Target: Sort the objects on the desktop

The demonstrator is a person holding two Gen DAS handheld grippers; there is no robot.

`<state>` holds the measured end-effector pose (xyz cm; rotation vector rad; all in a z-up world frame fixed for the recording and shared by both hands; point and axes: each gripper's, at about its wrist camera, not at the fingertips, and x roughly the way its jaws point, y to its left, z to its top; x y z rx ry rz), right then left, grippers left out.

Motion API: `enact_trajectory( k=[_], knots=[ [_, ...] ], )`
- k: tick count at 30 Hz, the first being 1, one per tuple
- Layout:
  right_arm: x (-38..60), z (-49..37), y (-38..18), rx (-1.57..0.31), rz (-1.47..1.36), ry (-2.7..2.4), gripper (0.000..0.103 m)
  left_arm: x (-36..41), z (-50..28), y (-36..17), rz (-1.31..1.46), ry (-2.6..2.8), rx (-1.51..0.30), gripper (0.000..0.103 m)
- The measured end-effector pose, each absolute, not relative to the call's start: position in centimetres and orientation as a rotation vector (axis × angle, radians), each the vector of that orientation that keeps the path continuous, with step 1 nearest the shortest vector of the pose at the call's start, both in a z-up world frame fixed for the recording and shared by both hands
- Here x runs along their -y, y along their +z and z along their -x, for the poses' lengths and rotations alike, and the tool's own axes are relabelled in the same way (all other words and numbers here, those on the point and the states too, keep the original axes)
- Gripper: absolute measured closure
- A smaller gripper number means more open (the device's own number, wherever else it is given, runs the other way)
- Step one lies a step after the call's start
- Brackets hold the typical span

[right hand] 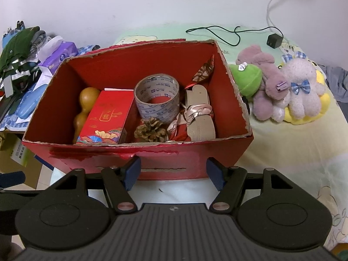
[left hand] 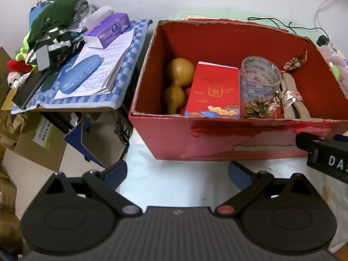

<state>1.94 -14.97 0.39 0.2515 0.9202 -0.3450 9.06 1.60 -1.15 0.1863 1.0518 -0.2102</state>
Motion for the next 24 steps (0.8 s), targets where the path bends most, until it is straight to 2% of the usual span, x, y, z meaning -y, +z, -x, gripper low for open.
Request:
enact_trajectory(
  k=[24],
  knots=[
    [15.9, -1.0, 0.3, -0.917, -0.273, -0.365, 0.034, -0.3, -8.7, -0.4, -0.181, -0.280, -1.063, 0.003]
  ],
)
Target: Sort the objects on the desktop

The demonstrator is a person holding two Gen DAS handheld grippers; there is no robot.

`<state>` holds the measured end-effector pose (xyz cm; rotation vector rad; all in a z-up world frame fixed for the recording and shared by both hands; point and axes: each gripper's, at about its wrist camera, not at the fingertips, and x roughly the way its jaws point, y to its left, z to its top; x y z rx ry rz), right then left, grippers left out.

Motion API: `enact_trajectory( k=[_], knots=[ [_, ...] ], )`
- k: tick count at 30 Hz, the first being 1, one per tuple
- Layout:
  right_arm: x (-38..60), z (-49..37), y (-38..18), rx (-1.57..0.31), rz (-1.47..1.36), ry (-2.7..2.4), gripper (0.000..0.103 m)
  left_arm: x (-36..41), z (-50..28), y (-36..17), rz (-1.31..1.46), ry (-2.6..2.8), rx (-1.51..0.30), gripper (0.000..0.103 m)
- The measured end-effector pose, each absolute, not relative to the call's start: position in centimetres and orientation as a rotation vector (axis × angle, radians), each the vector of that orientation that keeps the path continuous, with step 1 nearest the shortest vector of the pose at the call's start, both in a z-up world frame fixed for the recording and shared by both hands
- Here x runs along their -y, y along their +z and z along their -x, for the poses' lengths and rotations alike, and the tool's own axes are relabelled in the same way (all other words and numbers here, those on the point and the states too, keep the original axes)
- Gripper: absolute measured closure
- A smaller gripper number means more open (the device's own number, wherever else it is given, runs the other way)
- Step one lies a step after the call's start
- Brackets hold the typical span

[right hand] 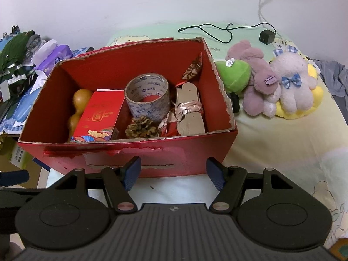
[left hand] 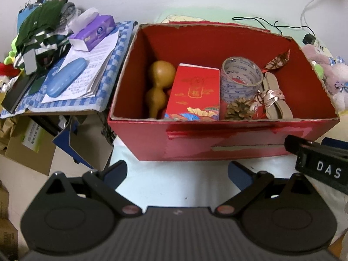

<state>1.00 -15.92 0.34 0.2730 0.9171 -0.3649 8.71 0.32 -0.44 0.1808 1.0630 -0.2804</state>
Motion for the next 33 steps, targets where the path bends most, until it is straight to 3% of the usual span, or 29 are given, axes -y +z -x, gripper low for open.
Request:
enact_trajectory(
  k=[33],
  knots=[
    [16.7, -0.1, 0.5, -0.925, -0.292, -0.380, 0.034, 1.4, -8.5, -0.7, -0.241, -0.316, -1.084, 0.004]
  ],
)
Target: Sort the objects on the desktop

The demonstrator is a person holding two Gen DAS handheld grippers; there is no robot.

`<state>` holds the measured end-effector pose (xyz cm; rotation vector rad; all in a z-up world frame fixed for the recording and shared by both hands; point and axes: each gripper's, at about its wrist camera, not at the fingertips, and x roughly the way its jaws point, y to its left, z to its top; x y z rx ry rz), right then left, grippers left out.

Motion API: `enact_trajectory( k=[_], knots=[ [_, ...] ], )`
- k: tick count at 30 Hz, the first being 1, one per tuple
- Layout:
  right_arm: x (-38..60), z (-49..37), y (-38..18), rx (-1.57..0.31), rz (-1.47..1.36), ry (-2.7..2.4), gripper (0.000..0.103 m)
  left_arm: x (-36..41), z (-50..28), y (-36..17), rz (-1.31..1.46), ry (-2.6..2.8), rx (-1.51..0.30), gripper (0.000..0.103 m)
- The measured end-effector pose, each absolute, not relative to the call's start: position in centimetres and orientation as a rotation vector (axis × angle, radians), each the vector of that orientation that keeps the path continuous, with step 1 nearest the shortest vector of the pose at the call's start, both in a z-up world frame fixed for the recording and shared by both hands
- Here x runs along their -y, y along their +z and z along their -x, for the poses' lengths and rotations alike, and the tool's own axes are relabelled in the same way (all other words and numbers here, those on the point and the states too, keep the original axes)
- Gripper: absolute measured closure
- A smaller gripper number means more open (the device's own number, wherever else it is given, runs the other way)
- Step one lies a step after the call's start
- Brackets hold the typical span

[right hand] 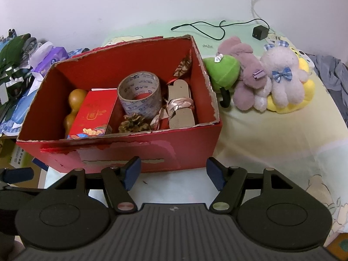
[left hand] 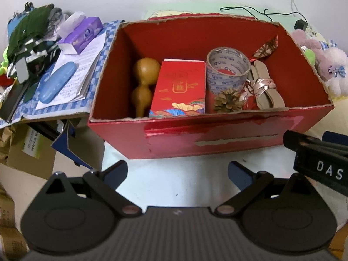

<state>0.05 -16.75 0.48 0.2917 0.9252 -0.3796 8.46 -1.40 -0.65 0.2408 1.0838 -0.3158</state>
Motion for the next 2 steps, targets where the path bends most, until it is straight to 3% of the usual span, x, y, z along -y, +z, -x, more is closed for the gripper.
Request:
enact_trajectory(
  k=[2],
  knots=[
    [16.70, -0.12, 0.48, -0.925, -0.293, -0.378, 0.034, 1.34, -8.42, -0.57, -0.243, -0.302, -1.072, 0.004]
  ],
)
